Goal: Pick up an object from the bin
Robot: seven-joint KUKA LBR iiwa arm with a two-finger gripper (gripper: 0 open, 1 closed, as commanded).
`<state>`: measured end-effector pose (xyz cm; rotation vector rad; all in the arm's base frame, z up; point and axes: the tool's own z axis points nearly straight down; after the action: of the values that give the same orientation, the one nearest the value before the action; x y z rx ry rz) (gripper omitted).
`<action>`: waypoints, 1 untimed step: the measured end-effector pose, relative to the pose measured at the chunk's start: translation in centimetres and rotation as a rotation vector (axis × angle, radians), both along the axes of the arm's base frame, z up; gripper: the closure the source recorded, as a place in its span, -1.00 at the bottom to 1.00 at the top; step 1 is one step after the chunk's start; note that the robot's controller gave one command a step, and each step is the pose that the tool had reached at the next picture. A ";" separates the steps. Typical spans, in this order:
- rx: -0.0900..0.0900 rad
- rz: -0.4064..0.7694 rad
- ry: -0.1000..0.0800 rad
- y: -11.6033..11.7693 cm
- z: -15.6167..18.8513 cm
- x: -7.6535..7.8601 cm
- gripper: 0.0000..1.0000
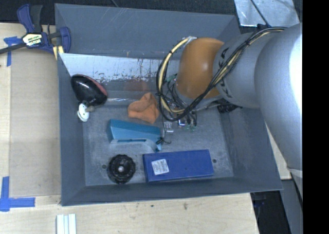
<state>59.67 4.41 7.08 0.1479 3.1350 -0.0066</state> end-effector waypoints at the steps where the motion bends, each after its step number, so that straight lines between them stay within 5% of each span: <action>1: 0.002 0.007 0.002 2.1 0.0 1.7 -1.00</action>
Offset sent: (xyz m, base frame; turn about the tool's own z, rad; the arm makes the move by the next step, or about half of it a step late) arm 0.0270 0.0454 0.0140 -0.1441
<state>61.37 6.51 7.07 0.1365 3.1380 -0.0036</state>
